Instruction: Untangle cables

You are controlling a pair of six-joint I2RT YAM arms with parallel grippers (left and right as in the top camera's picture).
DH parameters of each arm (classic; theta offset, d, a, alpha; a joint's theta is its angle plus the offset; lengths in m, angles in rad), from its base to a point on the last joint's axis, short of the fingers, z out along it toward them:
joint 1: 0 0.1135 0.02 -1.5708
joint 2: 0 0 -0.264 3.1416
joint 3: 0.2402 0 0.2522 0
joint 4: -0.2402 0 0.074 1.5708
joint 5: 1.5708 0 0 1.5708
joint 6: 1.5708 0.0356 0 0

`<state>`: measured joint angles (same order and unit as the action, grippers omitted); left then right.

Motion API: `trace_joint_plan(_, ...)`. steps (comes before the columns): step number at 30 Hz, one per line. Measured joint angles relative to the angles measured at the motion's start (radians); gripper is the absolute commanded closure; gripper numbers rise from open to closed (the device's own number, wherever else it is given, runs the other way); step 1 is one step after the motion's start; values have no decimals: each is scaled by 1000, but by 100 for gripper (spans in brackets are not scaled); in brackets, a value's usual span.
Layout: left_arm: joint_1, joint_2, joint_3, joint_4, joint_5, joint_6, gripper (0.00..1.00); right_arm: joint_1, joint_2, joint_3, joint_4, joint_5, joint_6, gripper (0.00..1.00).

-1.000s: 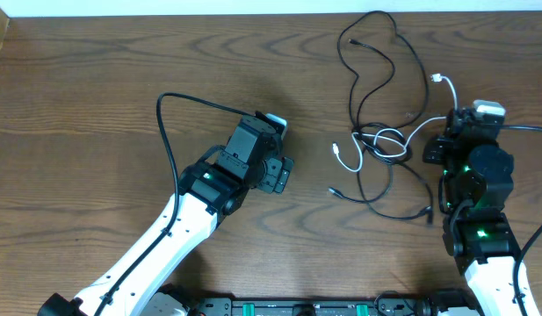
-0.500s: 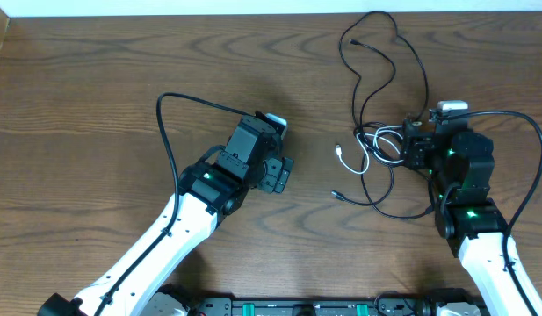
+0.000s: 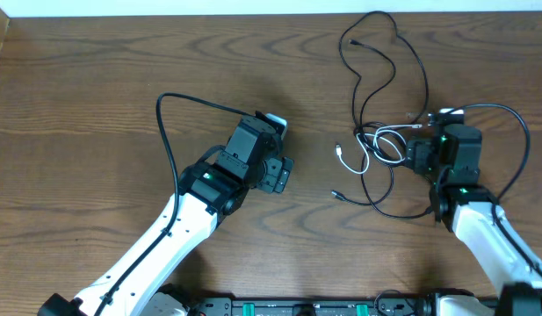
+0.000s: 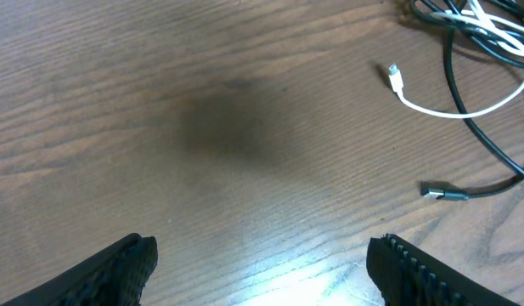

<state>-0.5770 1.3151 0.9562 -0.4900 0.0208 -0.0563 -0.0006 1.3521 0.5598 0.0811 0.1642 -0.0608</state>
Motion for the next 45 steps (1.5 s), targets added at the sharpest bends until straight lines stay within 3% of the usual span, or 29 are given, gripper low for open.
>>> trace_joint_plan(12, 0, 0, 0, 0, 0, 0, 16, 0, 259, 0, 165, -89, -44, 9)
trace_joint_plan(24, 0, 0, 0, 0, 0, 0, 16, 0, 280, 0, 233, -129, -53, 11)
trace_joint_plan(30, 0, 0, 0, 0, 0, 0, 16, 0, 378, 0, 327, -234, -51, 19)
trace_joint_plan(35, 0, 0, 0, 0, 0, 0, 16, 0, 435, 12, 402, -286, -46, 34)
trace_joint_plan(36, 0, 0, 0, 0, 0, 0, 16, 0, 441, 15, 408, -293, -42, 43)
trace_joint_plan(39, 0, 0, 0, 0, 0, 0, 16, 0, 448, 17, 415, -305, -35, 89)
trace_joint_plan(42, 0, 0, 0, 0, 0, 0, 16, 0, 452, 17, 432, -311, -25, 99)
trace_joint_plan(45, 0, 0, 0, 0, 0, 0, 16, -3, 458, 15, 461, -378, -8, 99)
